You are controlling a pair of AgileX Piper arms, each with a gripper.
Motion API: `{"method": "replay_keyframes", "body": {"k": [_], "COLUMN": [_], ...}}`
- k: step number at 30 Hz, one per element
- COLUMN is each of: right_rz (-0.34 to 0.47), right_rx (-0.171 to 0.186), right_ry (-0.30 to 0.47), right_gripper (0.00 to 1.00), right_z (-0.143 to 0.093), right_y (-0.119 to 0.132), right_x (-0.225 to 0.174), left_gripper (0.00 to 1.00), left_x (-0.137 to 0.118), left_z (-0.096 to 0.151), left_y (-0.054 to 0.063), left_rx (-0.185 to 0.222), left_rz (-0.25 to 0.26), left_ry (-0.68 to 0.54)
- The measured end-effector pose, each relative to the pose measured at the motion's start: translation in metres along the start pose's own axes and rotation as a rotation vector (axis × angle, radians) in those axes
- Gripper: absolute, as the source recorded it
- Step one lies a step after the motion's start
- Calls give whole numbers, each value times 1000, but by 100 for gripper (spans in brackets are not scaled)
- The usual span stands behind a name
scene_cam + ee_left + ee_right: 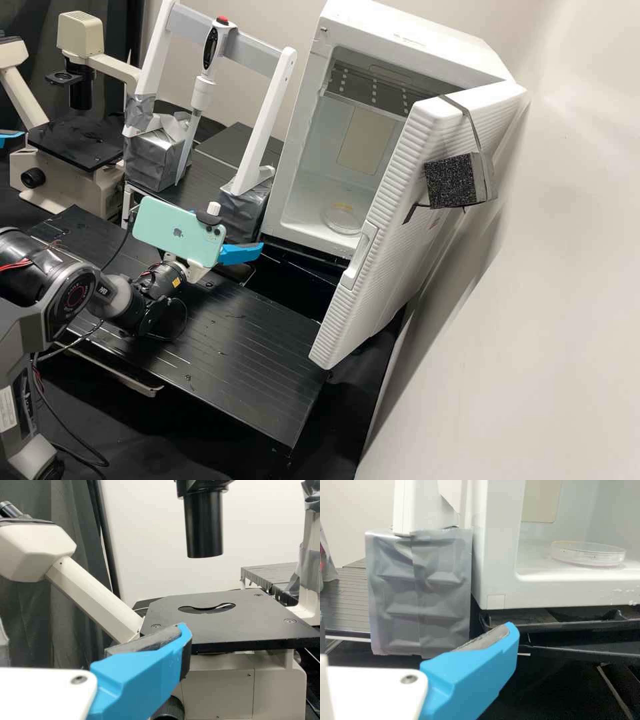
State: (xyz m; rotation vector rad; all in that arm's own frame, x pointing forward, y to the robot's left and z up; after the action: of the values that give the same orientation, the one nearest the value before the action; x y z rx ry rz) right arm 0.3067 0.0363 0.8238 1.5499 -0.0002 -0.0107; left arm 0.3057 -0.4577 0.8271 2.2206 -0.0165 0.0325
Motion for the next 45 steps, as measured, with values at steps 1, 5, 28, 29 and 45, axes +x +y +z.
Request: {"method": "replay_keyframes", "body": {"k": [1,5,28,29,45], "right_rz": [0,0,197,215,342], "right_rx": [0,0,133,139,88], "right_ry": [0,0,-27,-32,-32], "right_gripper": [100,100,100,100,100], "right_z": [0,0,60,62,66], "right_y": [0,0,69,75,132], "right_x": [0,0,-59,-60,21], "left_gripper": [100,100,100,100,100], "left_x": [0,0,0,0,0], "left_z": [0,0,0,0,0], "left_y": [0,0,0,0,0], "left_rx": [0,0,0,0,0], "left_rz": [0,0,0,0,0], "left_ry": [0,0,0,0,0]}}
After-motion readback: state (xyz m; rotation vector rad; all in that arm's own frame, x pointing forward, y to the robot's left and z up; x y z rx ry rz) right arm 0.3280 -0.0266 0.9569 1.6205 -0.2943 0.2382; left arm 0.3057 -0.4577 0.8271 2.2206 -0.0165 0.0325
